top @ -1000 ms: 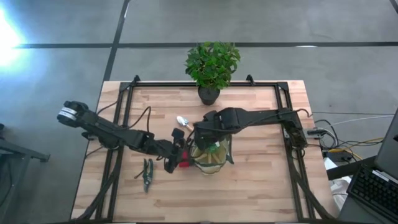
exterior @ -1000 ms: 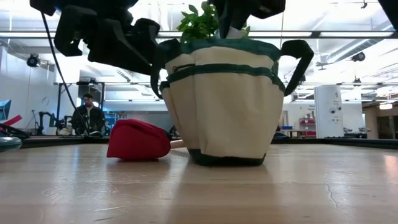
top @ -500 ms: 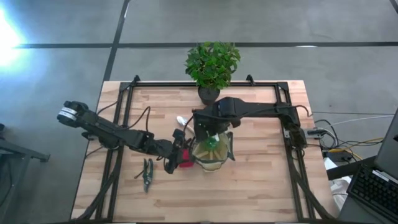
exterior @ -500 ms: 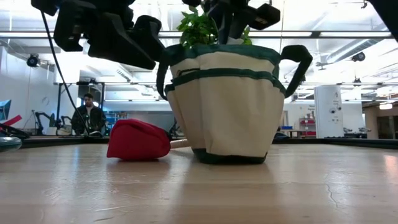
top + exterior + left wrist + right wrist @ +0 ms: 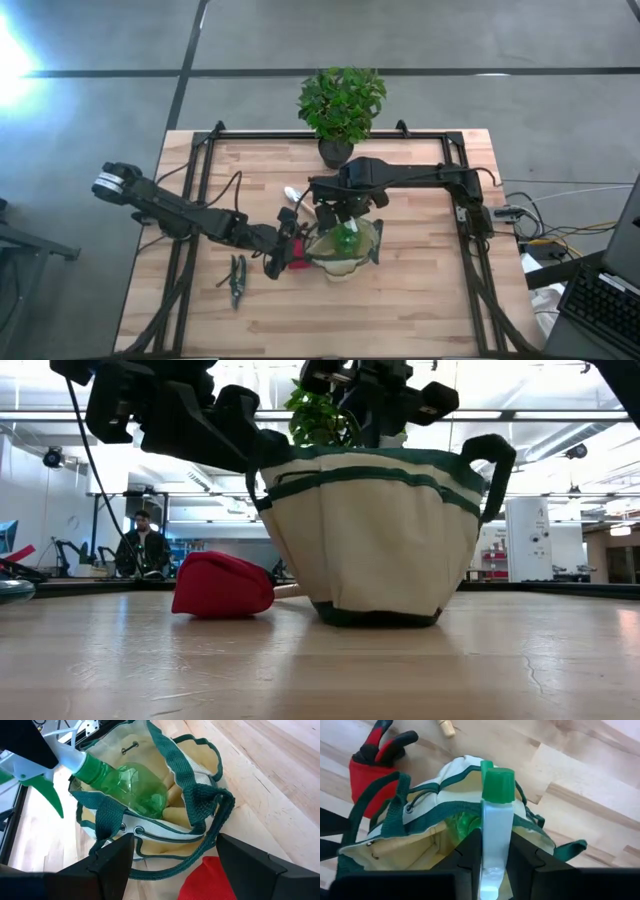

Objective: Pick & Place Garden tools in Gardening bag
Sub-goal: Put the green spray bottle into the gardening bag

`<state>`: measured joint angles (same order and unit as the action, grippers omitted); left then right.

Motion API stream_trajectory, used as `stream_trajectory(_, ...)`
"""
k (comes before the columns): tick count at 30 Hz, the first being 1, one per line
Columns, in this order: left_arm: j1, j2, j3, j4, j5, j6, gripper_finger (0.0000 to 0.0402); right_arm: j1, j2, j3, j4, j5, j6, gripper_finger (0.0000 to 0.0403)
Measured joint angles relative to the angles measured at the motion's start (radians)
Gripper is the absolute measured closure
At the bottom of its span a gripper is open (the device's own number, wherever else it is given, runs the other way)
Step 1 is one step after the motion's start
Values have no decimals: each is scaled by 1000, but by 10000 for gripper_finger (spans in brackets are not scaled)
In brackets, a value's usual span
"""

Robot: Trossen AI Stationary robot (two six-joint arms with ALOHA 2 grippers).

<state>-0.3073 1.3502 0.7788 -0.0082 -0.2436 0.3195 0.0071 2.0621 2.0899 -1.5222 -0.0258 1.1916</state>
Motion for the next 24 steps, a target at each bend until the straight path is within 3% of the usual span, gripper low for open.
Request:
stream_trajectory(10, 0, 0, 0, -1, 0, 0, 117, 5, -9, 14, 51, -1, -48, 288)
stream_trajectory(24, 0, 0, 0, -11, 0, 0, 117, 44, -72, 15, 83, -23, -14, 291)
